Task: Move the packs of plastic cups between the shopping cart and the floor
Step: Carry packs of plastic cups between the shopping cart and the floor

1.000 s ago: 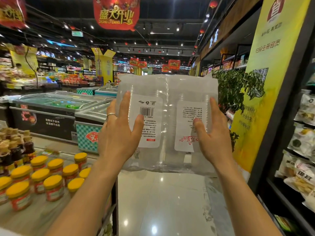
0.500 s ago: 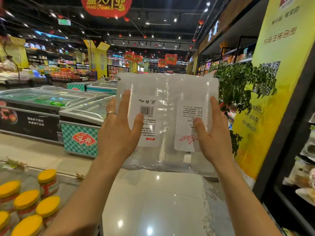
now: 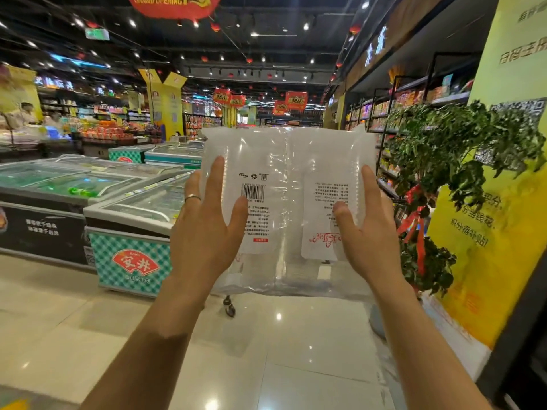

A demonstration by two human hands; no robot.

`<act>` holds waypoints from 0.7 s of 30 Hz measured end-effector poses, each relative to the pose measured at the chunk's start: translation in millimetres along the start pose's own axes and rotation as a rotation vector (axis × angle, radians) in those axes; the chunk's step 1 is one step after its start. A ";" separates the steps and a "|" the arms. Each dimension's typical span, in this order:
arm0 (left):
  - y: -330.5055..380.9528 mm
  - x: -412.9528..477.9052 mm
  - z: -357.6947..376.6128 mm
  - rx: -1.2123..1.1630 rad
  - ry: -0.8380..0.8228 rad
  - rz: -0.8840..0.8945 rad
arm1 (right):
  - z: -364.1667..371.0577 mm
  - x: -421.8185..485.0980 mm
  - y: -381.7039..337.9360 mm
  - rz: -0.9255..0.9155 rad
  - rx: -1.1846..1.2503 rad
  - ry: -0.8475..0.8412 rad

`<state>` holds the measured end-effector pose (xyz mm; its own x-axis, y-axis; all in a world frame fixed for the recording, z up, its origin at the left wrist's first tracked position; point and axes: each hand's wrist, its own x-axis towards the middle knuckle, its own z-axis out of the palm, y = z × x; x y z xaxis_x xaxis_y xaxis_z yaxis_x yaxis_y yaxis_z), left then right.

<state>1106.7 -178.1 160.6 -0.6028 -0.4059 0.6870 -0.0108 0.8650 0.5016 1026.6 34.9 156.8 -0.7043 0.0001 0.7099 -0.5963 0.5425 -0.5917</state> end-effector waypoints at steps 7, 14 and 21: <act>-28.4 67.7 65.6 0.023 -0.013 -0.009 | 64.5 60.8 42.3 0.000 0.029 -0.011; -47.3 135.4 164.3 0.049 -0.013 -0.013 | 130.7 132.8 114.0 0.004 0.067 -0.013; -47.8 230.4 288.5 0.073 -0.005 -0.035 | 203.0 246.3 211.8 0.004 0.078 -0.036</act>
<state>738.2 -227.8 143.3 -0.6048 -0.4350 0.6671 -0.0899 0.8696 0.4855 648.6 -20.8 128.8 -0.7194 -0.0283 0.6941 -0.6206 0.4751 -0.6238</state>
